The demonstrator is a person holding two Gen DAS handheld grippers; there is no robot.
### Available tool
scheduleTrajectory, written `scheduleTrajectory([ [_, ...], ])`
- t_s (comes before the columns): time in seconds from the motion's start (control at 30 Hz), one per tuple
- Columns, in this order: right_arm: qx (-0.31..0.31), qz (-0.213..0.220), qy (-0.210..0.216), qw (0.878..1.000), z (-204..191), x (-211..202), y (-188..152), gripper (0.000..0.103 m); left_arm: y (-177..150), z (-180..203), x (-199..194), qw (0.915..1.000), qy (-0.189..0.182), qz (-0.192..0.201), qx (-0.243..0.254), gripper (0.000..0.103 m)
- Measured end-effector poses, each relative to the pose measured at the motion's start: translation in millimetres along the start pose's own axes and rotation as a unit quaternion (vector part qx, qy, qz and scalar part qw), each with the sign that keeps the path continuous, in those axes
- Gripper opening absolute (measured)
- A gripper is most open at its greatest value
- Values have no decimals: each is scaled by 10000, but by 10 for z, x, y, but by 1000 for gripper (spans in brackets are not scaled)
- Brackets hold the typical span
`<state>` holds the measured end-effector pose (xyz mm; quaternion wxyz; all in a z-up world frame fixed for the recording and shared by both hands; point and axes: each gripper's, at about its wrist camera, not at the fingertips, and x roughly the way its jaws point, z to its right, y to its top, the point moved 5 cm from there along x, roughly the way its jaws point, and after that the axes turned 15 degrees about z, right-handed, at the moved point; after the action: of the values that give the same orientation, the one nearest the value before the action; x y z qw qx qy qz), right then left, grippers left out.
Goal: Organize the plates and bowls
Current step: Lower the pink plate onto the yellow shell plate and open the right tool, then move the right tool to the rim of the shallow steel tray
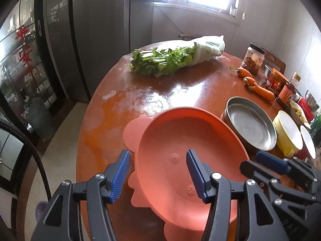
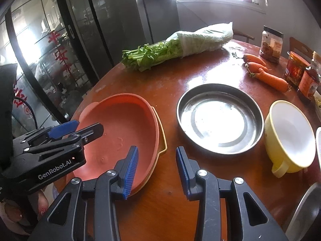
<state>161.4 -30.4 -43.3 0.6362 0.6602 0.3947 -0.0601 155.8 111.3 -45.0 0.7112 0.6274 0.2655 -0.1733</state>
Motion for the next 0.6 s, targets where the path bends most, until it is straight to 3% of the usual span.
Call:
scheduleTrajectory([
  [0.17,43,63,-55,10000,59,-46,63,41,19,-77,-44,9999,157,56,-21,58],
  [0.33,105,112,-182,9997,164,-81,136,41,173,-165,-205,9991,185,370,-103,62],
  [0.6,53,63,-370,9993,340,-3,222,41,289,44,-258,9993,-155,334,50,63],
])
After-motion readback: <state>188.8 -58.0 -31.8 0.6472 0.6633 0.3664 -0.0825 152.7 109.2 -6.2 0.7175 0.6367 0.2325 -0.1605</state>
